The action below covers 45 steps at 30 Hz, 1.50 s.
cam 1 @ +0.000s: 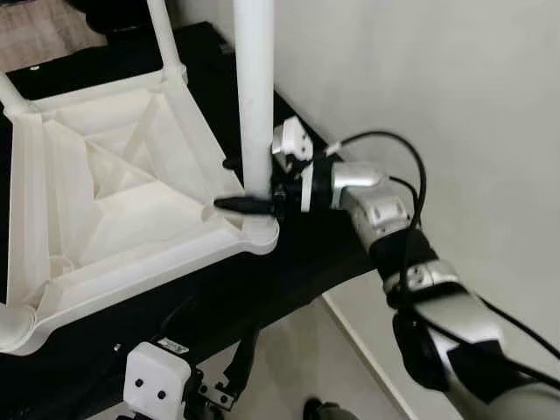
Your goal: Building children table
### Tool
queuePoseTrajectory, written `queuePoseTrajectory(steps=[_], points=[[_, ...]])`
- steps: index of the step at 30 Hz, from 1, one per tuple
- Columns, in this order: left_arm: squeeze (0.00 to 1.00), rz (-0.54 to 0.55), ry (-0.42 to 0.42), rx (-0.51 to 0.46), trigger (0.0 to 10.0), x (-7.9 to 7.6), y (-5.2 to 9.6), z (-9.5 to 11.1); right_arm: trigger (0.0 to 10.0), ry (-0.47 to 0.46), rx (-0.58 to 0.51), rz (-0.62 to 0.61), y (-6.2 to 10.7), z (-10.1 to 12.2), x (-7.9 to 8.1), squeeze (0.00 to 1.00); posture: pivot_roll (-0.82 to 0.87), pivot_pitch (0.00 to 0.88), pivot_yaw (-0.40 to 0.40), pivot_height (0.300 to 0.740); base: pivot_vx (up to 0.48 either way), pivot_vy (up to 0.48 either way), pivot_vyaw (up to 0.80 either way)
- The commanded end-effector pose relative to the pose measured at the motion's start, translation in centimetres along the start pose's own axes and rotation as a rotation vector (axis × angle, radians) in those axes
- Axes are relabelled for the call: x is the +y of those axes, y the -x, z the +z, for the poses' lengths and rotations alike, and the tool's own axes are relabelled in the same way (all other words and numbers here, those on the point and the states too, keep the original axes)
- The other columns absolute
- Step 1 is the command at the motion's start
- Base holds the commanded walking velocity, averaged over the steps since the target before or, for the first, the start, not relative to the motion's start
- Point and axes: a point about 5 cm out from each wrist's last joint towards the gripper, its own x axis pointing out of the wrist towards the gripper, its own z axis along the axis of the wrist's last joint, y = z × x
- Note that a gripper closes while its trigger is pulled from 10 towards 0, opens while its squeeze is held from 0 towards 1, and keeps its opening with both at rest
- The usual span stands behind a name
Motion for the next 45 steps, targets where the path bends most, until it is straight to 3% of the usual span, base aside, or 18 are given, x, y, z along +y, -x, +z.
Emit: queuePoseTrajectory(steps=[1,13,18,19,21,22,24,25,26,28,36,37,38,39,40,43,44,45], points=[[0.0,-0.002,-0.003,0.033,10.0,0.0,0.4,-0.1,0.0,-0.01,-0.013,0.051,0.1,-0.2,0.1,0.0,0.23,0.304,-0.027,0.74,0.0,0.0,0.0],[0.0,-0.022,0.008,0.047,10.0,-0.4,0.8,0.0,0.0,0.014,0.029,0.166,1.6,0.0,0.0,0.0,0.17,0.313,-0.025,0.74,0.0,0.0,0.0],[0.0,-0.021,0.013,0.04,10.0,-0.4,0.5,-0.1,0.0,0.09,0.089,-0.002,2.1,-0.6,-0.3,0.0,0.12,0.303,-0.032,0.74,0.0,0.0,0.0],[0.0,-0.02,0.014,0.035,10.0,-0.4,0.4,-0.2,0.0,0.064,0.106,-0.18,1.9,-1.5,-0.1,0.0,0.11,0.3,-0.028,0.74,0.0,0.0,0.0],[0.0,-0.02,0.014,0.035,10.0,-0.4,0.4,-0.2,0.0,0.064,0.106,-0.18,1.9,-1.5,-0.1,0.0,0.11,0.3,-0.028,0.74,0.0,0.0,0.0],[0.0,-0.019,0.014,0.03,10.0,-0.2,0.2,-0.3,0.0,0.043,0.184,-0.54,1.6,-3.0,0.1,0.0,0.09,0.298,-0.024,0.74,0.0,0.0,0.0],[0.0,-0.019,0.014,0.03,10.0,-0.2,0.2,-0.3,0.0,0.043,0.184,-0.54,1.6,-3.0,0.1,0.0,0.09,0.298,-0.024,0.74,0.0,0.0,0.0],[0.0,-0.019,0.015,0.024,10.0,-0.1,0.0,-0.3,0.0,0.028,0.243,-0.694,0.6,-5.2,3.6,0.0,0.07,0.29,-0.016,0.74,0.0,0.0,0.0],[0.0,-0.019,0.015,0.024,10.0,-0.1,0.0,-0.3,0.0,0.028,0.243,-0.694,0.6,-5.2,3.6,0.0,0.07,0.29,-0.016,0.74,0.0,0.0,0.0],[0.0,-0.032,0.019,0.012,10.0,0.2,-0.7,-0.6,0.0,0.037,0.267,-0.867,-1.4,-6.6,7.4,0.0,0.06,0.264,-0.001,0.74,0.0,0.0,0.0],[0.0,-0.026,0.014,-0.005,10.0,0.6,-1.8,-1.1,0.0,0.013,0.192,-0.815,-4.5,-5.6,5.9,0.0,0.05,0.225,-0.021,0.74,0.0,0.0,0.0],[0.0,-0.017,0.009,-0.01,10.0,0.7,-1.9,-1.2,4.7,-0.005,0.174,-0.782,-5.1,-5.0,6.0,0.0,0.05,0.219,-0.021,0.74,0.0,0.0,0.0],[0.0,-0.017,0.009,-0.01,10.0,0.7,-1.9,-1.2,4.7,-0.005,0.174,-0.782,-5.1,-5.0,6.0,0.0,0.05,0.219,-0.021,0.74,0.0,0.0,0.0],[0.0,-0.012,0.006,-0.013,10.0,0.8,-2.1,-1.2,10.0,-0.019,0.138,-0.716,-5.7,-4.4,6.2,0.0,0.05,0.216,-0.021,0.74,0.0,0.0,0.0],[0.0,-0.01,0.005,-0.017,10.0,0.9,-2.3,-1.3,10.0,-0.033,0.089,-0.607,-6.1,-3.6,6.8,0.0,0.05,0.21,-0.019,0.74,0.0,0.0,0.0],[0.0,-0.012,0.006,-0.017,10.0,0.9,-2.3,-1.3,10.0,-0.029,0.079,-0.567,-6.1,-3.4,6.9,0.0,0.05,0.21,-0.019,0.74,0.0,0.0,0.0],[0.0,-0.015,0.008,-0.018,10.0,0.9,-2.3,-1.3,10.0,-0.045,0.047,-0.492,-5.9,-3.1,6.6,1.0,0.06,0.209,-0.02,0.74,0.0,0.0,0.0],[0.0,-0.015,0.008,-0.018,10.0,0.9,-2.3,-1.3,10.0,-0.045,0.047,-0.492,-5.9,-3.1,6.6,1.0,0.06,0.209,-0.02,0.74,0.0,0.0,0.0]])
